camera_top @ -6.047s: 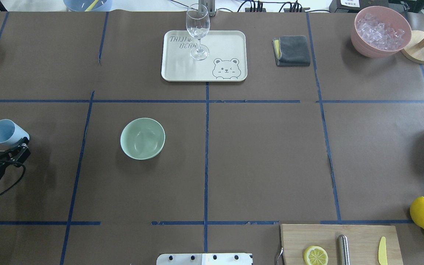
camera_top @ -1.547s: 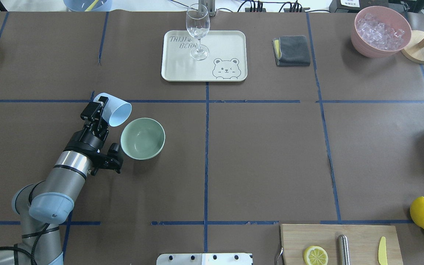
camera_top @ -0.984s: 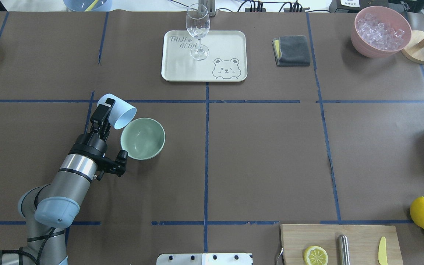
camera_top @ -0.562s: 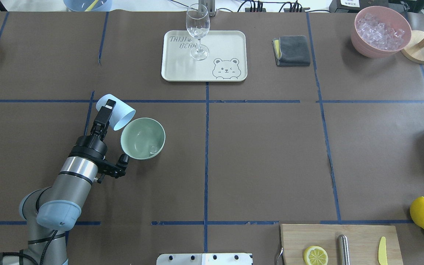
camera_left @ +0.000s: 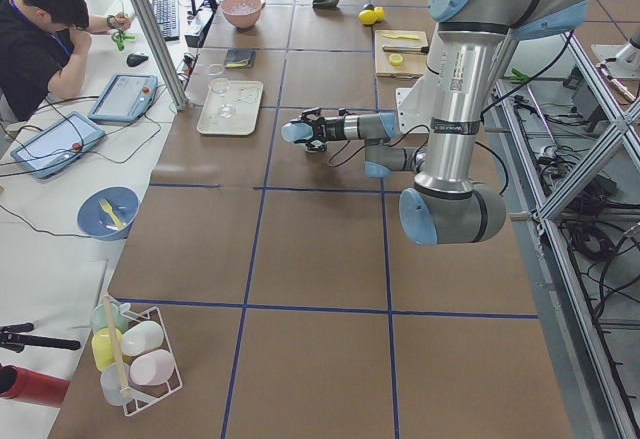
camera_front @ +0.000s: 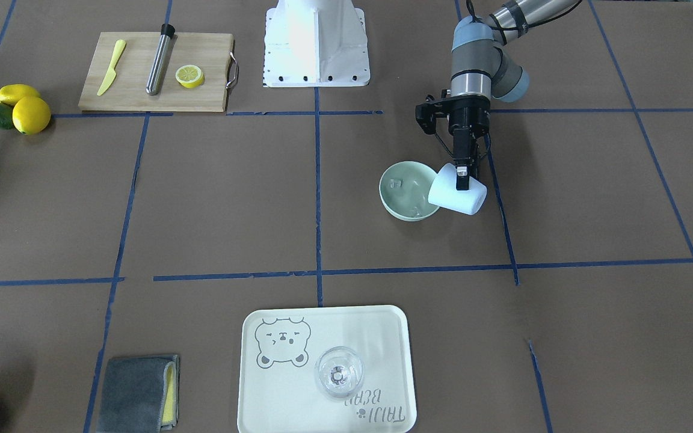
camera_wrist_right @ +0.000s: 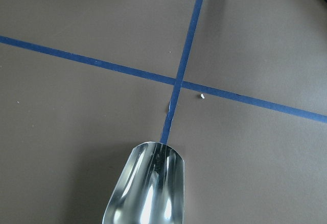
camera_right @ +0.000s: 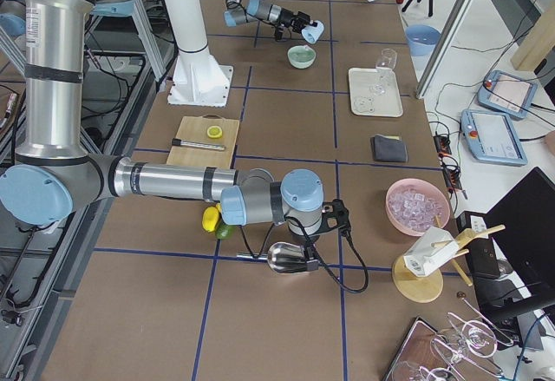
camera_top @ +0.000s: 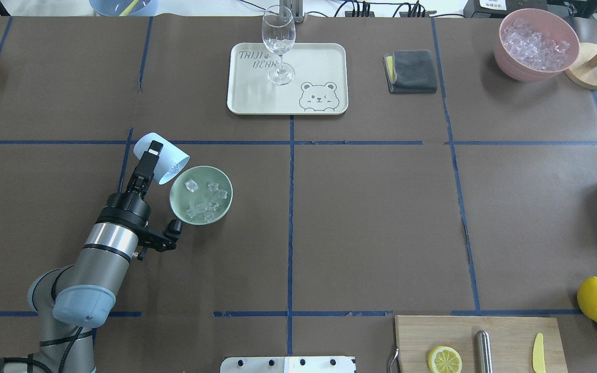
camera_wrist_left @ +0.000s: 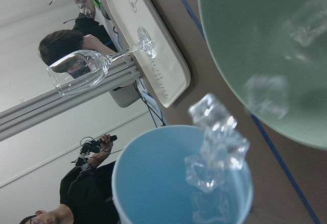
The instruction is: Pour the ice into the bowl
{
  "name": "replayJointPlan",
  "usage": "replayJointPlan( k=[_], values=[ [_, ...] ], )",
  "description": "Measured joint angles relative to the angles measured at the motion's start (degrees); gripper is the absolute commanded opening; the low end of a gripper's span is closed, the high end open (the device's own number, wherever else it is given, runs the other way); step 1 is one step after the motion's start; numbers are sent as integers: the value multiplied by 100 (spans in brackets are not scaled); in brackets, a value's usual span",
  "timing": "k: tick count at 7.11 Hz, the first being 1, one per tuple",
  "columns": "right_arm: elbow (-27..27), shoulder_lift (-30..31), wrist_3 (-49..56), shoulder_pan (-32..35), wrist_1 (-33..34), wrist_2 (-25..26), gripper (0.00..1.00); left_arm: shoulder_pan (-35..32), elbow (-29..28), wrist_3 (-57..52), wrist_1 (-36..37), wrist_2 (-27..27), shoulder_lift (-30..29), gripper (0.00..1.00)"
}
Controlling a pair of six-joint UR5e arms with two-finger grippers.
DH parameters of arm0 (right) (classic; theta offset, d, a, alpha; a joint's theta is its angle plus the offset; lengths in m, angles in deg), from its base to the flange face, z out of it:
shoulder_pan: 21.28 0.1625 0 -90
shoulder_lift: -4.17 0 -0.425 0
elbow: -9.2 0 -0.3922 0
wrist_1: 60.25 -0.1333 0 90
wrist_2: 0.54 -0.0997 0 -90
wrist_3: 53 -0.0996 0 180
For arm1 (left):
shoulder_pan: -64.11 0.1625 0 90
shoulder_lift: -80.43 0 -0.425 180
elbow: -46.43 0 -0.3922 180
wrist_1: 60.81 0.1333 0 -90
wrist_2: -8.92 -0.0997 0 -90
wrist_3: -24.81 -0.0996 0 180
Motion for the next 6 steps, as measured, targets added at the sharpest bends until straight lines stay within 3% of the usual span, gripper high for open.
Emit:
replayJointPlan(
  k=[6],
  values=[
    [1, 0, 0, 35, 2, 0, 100, 105, 85, -253, -172, -357, 0, 0]
  ],
)
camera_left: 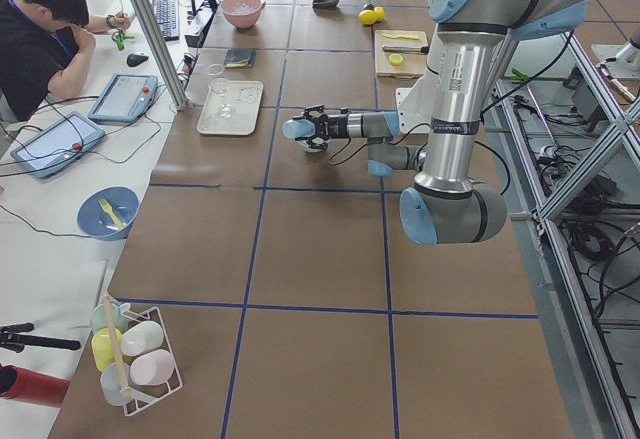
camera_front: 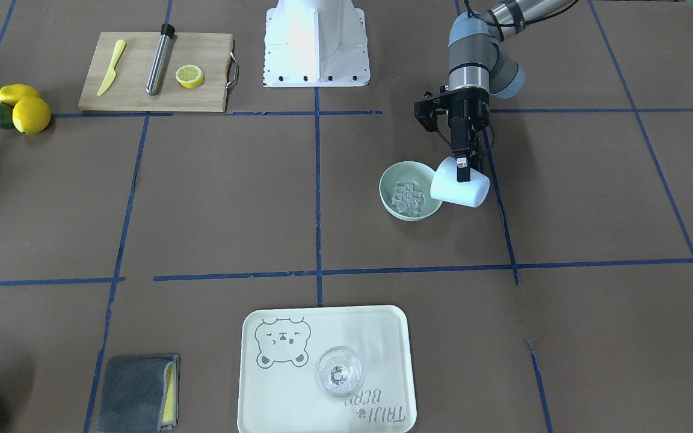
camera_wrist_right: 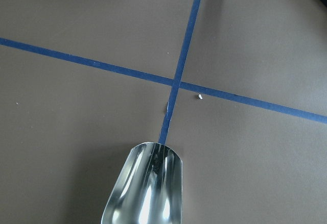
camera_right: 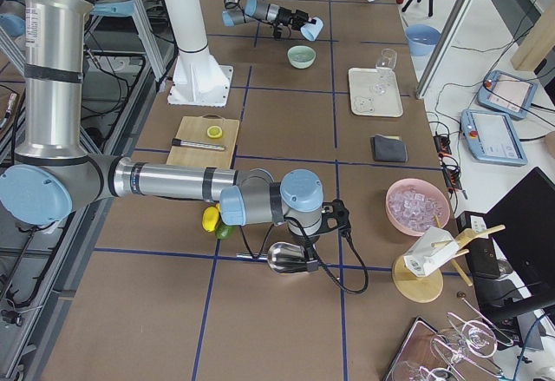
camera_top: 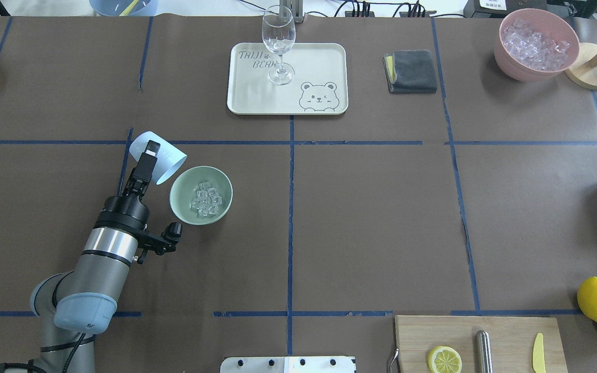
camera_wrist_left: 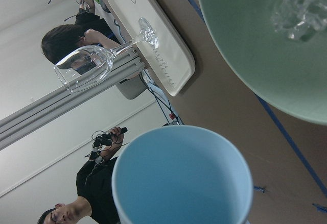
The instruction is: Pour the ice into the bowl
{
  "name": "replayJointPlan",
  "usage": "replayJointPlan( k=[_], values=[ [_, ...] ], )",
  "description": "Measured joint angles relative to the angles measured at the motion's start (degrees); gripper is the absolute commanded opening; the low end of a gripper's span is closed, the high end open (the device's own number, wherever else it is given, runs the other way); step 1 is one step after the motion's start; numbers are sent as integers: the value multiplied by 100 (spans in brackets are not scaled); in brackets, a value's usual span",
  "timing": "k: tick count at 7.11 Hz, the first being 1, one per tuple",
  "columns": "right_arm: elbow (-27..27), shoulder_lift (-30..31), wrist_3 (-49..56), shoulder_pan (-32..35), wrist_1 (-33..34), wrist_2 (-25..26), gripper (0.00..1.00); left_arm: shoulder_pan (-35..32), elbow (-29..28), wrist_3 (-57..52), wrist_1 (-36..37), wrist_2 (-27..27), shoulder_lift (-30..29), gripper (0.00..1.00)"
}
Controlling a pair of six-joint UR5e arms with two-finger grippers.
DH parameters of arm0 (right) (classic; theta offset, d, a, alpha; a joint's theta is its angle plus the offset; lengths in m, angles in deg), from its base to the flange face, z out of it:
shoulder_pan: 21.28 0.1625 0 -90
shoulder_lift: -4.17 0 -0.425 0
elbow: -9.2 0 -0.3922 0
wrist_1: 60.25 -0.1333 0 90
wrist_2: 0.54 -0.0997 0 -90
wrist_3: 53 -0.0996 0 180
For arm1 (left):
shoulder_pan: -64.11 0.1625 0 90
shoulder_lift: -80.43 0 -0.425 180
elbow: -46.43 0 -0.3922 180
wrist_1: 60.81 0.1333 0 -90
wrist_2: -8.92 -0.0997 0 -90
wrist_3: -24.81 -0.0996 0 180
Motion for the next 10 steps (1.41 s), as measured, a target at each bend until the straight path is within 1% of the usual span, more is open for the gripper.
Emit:
replayJointPlan(
  k=[1, 2, 3, 4, 7, 8, 10],
  values=[
    [4, 0, 0, 0, 0, -2, 100, 5, 40, 29, -411, -1, 0, 0],
    [7, 0, 0, 0, 1, -6, 100, 8, 62, 187, -1016, 87, 0, 0],
    [7, 0, 0, 0, 1, -8, 100, 9, 67, 806, -1424, 275, 3, 0],
    [7, 0, 0, 0, 1, -8, 100, 11, 68, 2051, -1616, 525, 8, 0],
    [0, -2, 0, 0, -7, -9, 100, 33, 118, 5722, -1744, 1308, 1, 0],
    [-5, -6, 0, 0, -8, -9, 100, 54, 178, 6630, -1763, 1536, 2, 0],
    [-9, -3, 0, 0, -8, -9, 100, 96, 239, 7976, -1747, 1676, 67, 0]
  ],
)
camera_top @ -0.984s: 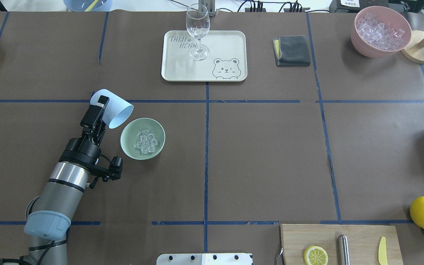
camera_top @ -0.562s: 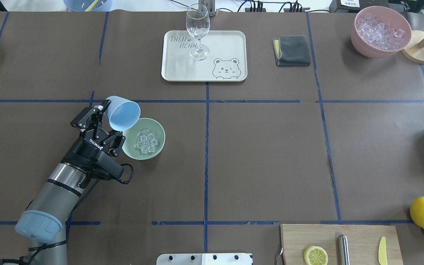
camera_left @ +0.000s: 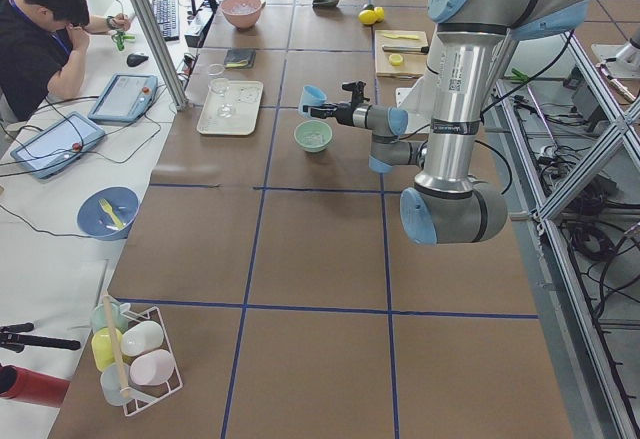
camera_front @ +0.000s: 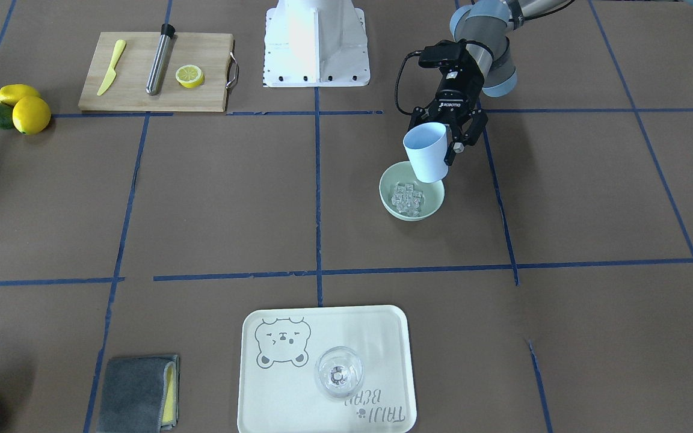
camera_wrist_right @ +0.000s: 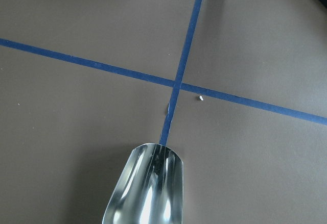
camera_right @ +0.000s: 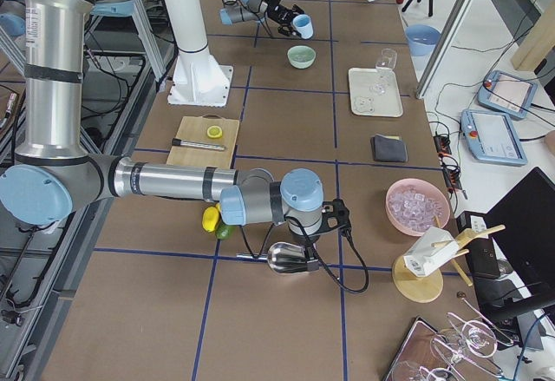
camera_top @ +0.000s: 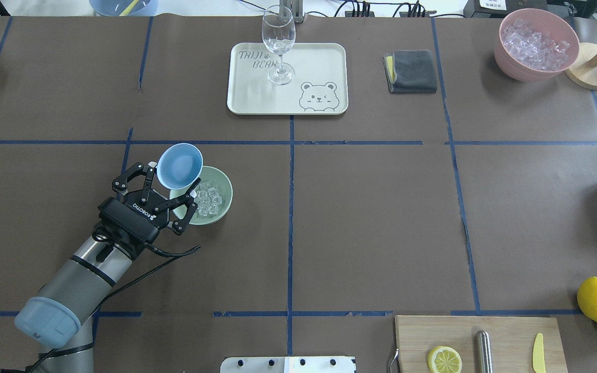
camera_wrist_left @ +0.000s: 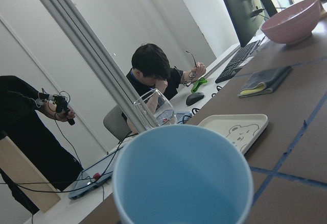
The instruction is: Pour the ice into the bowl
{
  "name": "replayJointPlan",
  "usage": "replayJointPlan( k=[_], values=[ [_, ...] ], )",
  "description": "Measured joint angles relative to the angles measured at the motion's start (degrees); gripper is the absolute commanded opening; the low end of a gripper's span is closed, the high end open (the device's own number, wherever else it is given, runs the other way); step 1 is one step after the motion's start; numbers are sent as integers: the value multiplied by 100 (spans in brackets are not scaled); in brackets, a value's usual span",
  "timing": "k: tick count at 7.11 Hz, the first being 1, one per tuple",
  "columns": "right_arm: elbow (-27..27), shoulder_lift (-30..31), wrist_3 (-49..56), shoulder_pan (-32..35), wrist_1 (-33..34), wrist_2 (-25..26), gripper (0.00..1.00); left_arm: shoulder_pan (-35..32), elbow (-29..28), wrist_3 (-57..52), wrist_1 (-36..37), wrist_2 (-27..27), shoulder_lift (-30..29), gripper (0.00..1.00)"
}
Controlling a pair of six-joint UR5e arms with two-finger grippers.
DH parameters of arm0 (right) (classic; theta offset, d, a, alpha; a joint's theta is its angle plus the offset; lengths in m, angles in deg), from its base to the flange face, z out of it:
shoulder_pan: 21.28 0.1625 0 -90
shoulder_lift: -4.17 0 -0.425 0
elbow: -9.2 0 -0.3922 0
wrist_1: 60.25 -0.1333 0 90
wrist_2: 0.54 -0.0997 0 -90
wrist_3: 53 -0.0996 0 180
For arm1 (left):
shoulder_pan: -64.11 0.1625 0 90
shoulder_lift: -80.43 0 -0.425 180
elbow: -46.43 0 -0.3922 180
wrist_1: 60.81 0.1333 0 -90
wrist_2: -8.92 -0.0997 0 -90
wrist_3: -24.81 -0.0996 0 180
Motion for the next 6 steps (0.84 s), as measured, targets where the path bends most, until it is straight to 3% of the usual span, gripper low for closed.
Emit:
replayJointPlan(
  k=[3, 6],
  values=[
    [0, 3, 0, 0, 0, 0, 100, 2, 15, 2568, 47, 46, 355, 0],
    [2, 6, 0, 0, 2, -2, 100, -126, 18, 4040, 38, 113, 1340, 0]
  ],
)
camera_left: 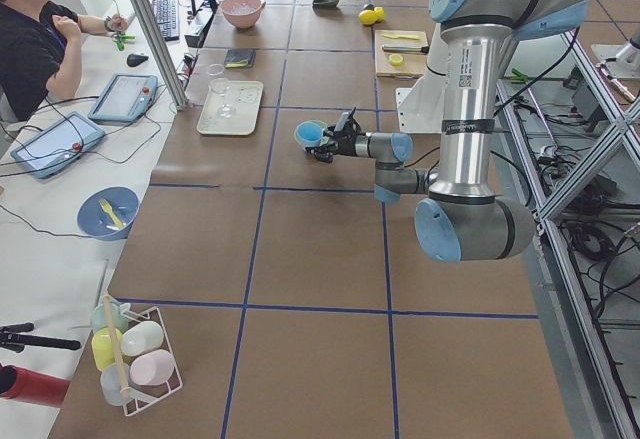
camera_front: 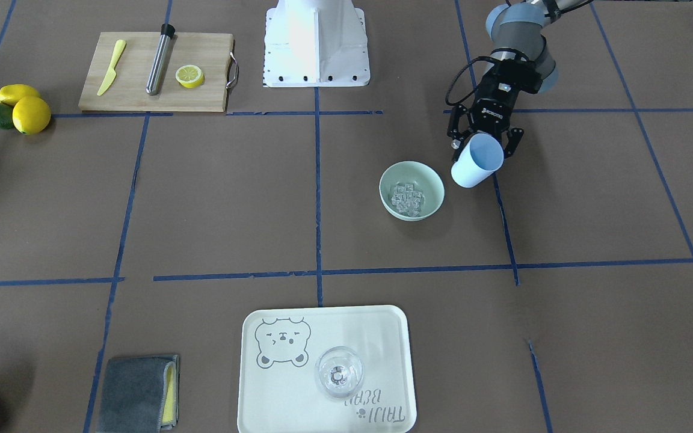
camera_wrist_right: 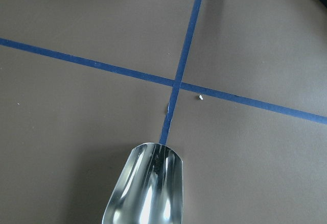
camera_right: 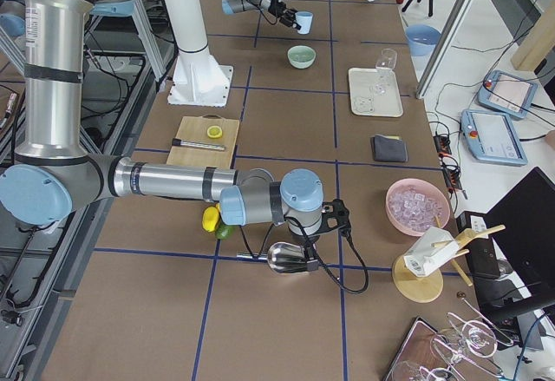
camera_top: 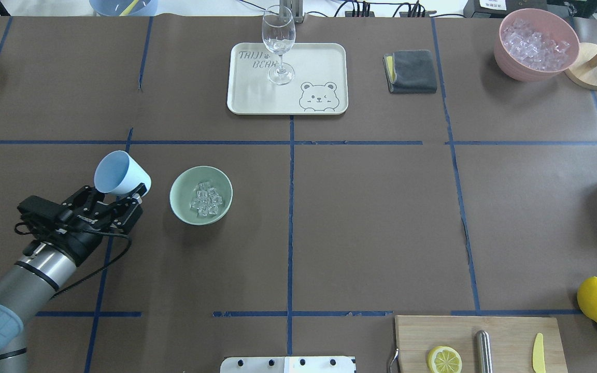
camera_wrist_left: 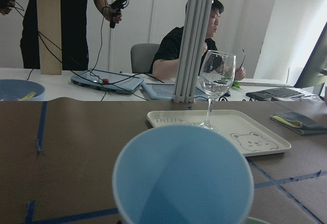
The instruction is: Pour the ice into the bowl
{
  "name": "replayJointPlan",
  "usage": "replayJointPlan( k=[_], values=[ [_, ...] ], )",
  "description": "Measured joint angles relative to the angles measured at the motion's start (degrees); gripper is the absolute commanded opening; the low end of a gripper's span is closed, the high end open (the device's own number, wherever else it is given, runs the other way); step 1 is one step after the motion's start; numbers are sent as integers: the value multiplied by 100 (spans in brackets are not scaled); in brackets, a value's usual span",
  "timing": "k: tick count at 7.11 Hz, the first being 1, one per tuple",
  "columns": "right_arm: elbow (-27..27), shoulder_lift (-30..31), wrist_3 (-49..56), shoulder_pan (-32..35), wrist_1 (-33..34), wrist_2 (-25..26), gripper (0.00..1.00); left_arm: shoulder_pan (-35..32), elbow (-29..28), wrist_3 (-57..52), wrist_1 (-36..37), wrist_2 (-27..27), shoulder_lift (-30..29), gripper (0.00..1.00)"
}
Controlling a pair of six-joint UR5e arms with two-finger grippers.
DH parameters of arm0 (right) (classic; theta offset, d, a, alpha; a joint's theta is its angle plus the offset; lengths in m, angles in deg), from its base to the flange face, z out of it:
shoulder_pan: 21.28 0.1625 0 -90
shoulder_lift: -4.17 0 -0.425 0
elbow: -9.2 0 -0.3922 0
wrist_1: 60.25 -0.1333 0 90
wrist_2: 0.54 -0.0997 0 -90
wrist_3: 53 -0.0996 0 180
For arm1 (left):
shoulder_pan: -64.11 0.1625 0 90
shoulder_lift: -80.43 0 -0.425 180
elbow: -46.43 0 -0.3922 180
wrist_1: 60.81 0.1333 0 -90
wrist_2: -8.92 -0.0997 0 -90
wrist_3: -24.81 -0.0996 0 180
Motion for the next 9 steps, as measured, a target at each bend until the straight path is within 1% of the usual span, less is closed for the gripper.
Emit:
replayJointPlan(
  k=[2, 3, 5, 7, 9],
  values=[
    [-8, 11, 6, 9, -2, -6, 100, -174, -68, 646, 2, -8, 655, 0],
    [-12, 13, 8, 16, -2, -6, 100, -267, -245, 918, 5, -24, 860, 0],
    [-21, 15, 7, 44, -2, -7, 100, -471, -826, 1293, -2, -65, 971, 0],
    [-30, 15, 1, 69, -2, -7, 100, -558, -1174, 1346, 0, -84, 981, 0],
    [-35, 15, 0, 82, -2, -6, 100, -563, -1373, 1317, 6, -104, 975, 0]
  ],
)
